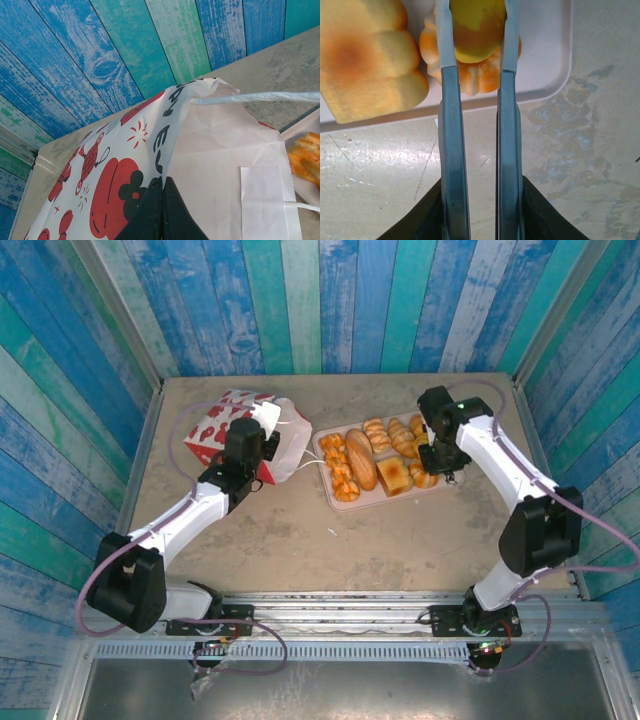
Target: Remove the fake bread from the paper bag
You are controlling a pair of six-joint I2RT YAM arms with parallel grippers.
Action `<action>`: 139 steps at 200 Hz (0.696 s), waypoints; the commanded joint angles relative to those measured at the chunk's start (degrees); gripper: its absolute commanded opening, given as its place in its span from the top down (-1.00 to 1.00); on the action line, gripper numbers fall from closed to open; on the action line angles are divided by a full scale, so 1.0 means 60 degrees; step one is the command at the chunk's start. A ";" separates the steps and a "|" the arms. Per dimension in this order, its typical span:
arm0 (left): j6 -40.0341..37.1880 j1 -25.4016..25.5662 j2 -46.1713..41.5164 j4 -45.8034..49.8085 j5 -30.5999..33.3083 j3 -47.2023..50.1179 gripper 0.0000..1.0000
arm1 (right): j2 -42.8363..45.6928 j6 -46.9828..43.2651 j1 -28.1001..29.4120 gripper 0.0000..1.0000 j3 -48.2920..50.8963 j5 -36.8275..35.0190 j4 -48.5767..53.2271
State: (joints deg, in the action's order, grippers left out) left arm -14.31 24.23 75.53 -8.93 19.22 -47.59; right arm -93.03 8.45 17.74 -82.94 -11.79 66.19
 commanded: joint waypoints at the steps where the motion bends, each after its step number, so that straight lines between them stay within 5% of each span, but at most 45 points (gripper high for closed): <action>1: 0.0026 0.0031 -0.0301 -0.0135 -0.0024 -0.0084 1.00 | 0.0804 -0.0573 -0.0056 0.32 0.0353 -0.0588 -0.0375; 139: 0.0126 0.0027 -0.0487 -0.0130 -0.0194 -0.0112 1.00 | 0.1029 -0.0538 -0.1458 0.25 0.1700 -0.0342 -0.0910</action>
State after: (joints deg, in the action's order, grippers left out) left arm -14.24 24.23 75.46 -8.93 18.33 -47.59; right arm -85.65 5.08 9.13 -73.76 -14.74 61.60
